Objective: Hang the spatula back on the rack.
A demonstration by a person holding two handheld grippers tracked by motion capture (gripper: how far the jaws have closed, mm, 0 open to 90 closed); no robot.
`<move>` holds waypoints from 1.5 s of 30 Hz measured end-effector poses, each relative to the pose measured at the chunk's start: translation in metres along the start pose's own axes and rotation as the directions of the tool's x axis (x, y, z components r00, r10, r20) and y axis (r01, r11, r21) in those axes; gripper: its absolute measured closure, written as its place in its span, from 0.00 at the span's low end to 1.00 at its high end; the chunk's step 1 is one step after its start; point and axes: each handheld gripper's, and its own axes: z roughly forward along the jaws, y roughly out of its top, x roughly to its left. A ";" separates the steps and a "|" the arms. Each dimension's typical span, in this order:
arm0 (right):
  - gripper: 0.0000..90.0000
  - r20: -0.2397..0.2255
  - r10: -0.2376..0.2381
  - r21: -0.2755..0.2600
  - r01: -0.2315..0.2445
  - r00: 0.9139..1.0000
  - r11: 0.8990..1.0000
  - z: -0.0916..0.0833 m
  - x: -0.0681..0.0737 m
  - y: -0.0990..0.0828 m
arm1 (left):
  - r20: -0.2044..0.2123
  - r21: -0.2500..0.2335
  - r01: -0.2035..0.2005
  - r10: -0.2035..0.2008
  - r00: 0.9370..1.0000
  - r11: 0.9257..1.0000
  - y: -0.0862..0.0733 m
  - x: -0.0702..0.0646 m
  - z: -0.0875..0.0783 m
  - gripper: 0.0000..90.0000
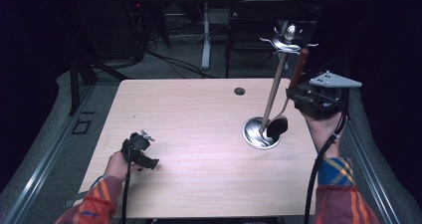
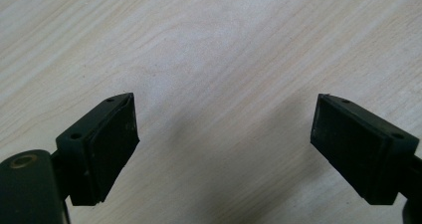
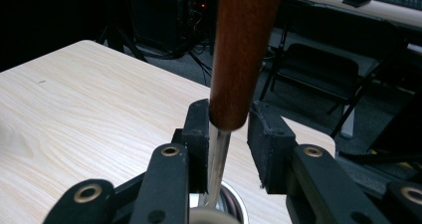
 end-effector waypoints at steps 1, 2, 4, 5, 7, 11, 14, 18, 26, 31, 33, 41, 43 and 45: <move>0.80 0.019 -0.021 0.000 0.021 1.000 1.000 -0.001 0.003 0.001 | 0.001 0.000 0.000 0.000 1.000 1.000 0.000 0.000 0.000 0.12; 0.80 0.019 -0.021 0.000 0.021 1.000 1.000 -0.001 0.003 0.001 | 0.001 0.000 -0.001 0.001 1.000 1.000 0.000 0.000 0.000 0.12; 0.80 0.046 -0.044 0.001 0.044 0.998 0.999 0.000 0.007 0.001 | 0.001 0.001 0.000 0.000 1.000 1.000 0.000 0.000 0.000 0.12; 0.81 0.045 -0.043 0.002 0.043 0.998 0.999 0.000 0.007 0.001 | 0.002 0.001 0.000 0.000 1.000 1.000 0.000 0.000 0.000 0.12; 0.81 0.044 -0.041 0.003 0.041 0.998 0.999 0.000 0.006 0.002 | 0.004 0.001 0.001 -0.001 1.000 1.000 0.000 0.000 0.000 0.12; 0.81 -0.006 -0.006 -0.006 0.006 1.000 1.000 0.000 -0.001 0.001 | 0.004 0.002 -0.001 0.001 1.000 1.000 0.000 -0.001 0.001 0.12; 0.82 -0.045 0.013 -0.011 -0.014 0.999 1.000 0.000 -0.007 0.000 | 0.003 0.004 -0.001 0.001 1.000 1.000 0.000 -0.001 0.002 0.12; 0.82 -0.061 0.015 -0.014 -0.016 0.998 1.000 0.000 -0.011 0.001 | 0.005 0.006 -0.002 0.002 1.000 1.000 0.000 -0.001 0.002 0.12; 0.82 -0.075 0.005 0.008 -0.004 0.997 1.000 0.006 -0.012 0.003 | 0.004 0.007 -0.002 0.002 1.000 1.000 0.000 -0.001 0.002 0.12; 0.81 -0.075 0.009 0.007 -0.009 0.997 1.000 0.008 -0.011 0.004 | 0.001 0.006 -0.003 0.003 1.000 1.000 0.000 -0.001 0.002 0.12; 0.81 -0.071 0.009 0.007 -0.008 0.997 1.000 0.008 -0.011 0.003 | 0.003 0.006 -0.005 0.005 1.000 1.000 0.000 -0.001 0.002 0.12; 0.69 -0.066 0.007 0.018 -0.006 0.998 1.000 0.004 -0.008 0.003 | 0.005 0.007 -0.003 0.003 1.000 1.000 0.000 0.000 0.001 0.12; 0.64 -0.052 -0.006 0.038 0.008 0.999 0.999 0.002 -0.005 0.003 | 0.005 0.007 -0.003 0.002 1.000 1.000 0.000 0.000 0.001 0.12; 0.61 -0.049 -0.010 0.060 0.013 0.999 0.998 0.001 -0.003 0.002 | 0.005 0.007 -0.003 0.003 1.000 1.000 0.000 -0.001 0.000 0.12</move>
